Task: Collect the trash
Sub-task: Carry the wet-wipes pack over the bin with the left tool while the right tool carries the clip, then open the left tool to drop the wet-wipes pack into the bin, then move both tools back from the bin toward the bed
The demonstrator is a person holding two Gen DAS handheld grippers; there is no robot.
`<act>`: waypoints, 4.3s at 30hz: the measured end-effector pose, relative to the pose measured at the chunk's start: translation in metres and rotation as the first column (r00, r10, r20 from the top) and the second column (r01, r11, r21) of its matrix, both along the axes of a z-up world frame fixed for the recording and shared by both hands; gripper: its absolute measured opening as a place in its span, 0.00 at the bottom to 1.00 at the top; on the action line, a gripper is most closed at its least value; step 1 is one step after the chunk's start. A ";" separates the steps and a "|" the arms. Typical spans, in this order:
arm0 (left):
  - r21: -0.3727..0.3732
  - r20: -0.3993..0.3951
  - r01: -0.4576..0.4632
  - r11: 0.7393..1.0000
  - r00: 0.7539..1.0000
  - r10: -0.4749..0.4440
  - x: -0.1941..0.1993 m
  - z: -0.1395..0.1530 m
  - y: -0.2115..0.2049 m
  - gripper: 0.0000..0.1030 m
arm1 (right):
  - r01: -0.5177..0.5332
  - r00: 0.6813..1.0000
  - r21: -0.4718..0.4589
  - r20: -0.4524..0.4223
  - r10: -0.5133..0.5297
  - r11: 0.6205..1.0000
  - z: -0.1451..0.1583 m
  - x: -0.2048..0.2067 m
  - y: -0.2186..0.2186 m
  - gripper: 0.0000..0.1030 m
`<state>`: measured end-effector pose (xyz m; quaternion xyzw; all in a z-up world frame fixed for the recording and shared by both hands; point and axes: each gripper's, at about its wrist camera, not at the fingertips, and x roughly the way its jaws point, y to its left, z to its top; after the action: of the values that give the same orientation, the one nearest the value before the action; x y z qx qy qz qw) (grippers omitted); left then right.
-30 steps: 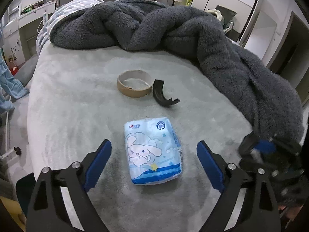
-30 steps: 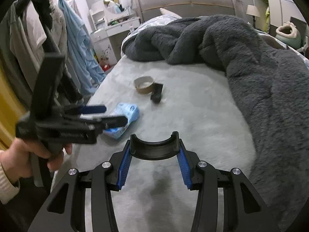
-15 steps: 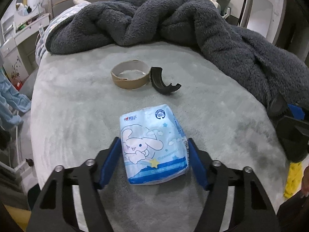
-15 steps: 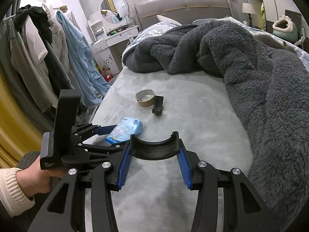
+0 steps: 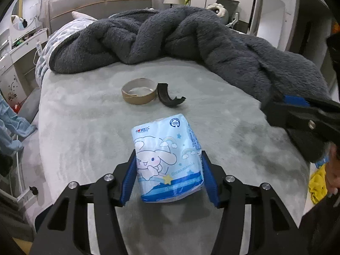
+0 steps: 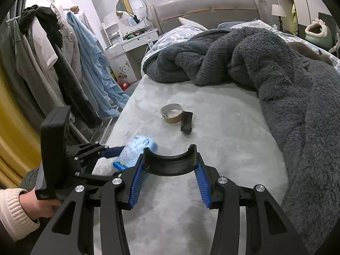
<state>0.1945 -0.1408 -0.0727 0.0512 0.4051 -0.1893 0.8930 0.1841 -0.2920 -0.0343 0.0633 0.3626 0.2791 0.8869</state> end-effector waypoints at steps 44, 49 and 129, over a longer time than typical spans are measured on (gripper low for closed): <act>0.032 -0.146 -0.294 0.955 0.944 0.296 -0.029 -0.016 0.195 0.57 | -0.239 0.970 -0.057 0.029 0.241 0.969 0.034 0.013 0.189 0.45; 0.043 -0.175 -0.317 0.947 0.931 0.319 -0.032 -0.022 0.215 0.57 | -0.267 0.963 -0.065 0.027 0.269 0.962 0.035 0.012 0.214 0.45; -0.265 0.107 -0.462 0.846 0.858 0.502 -0.079 0.080 0.348 0.92 | -0.464 0.886 -0.311 -0.190 0.424 0.830 -0.048 0.012 0.387 0.79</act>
<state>0.1156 0.2073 0.0073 -0.1399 0.3015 0.0013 0.9432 0.1958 0.0948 -0.0828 -0.1645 0.4603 0.4050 0.7727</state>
